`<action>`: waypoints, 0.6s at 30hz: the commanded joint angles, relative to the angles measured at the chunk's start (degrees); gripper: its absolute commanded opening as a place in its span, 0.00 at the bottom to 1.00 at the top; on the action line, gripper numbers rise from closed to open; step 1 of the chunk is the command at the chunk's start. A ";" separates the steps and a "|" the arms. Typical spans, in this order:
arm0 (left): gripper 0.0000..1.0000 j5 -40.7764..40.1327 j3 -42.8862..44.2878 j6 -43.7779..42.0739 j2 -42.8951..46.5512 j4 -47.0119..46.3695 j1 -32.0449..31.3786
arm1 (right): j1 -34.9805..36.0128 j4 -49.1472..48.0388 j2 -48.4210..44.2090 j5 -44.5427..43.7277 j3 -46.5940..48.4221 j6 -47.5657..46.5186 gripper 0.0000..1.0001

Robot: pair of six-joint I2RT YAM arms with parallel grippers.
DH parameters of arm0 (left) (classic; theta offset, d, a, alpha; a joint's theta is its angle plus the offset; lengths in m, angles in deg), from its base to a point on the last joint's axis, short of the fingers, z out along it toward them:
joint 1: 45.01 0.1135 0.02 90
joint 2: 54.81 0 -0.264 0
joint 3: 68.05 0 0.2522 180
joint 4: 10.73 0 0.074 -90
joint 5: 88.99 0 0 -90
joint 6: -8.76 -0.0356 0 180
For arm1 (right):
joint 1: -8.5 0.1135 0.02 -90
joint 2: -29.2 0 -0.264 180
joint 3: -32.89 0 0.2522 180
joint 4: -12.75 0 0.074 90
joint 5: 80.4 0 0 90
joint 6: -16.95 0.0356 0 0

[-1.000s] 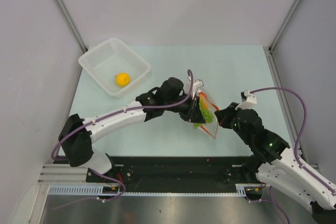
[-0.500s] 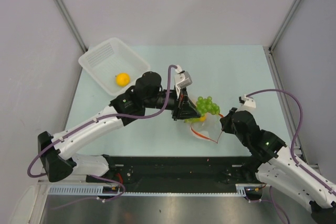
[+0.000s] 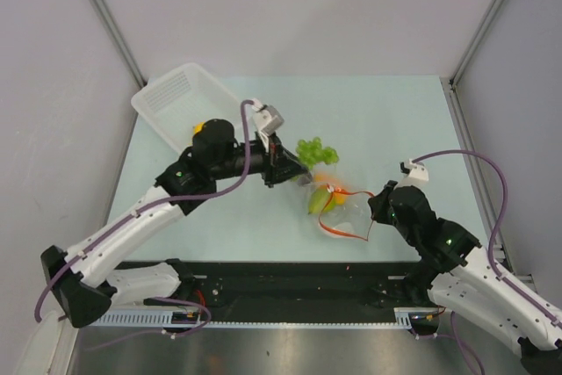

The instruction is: Open the zip-top bag and remove the fake food

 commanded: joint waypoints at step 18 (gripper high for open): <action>0.12 -30.42 -12.98 19.13 1.28 -1.35 33.60 | -0.11 -10.28 3.50 5.90 5.93 10.62 0.00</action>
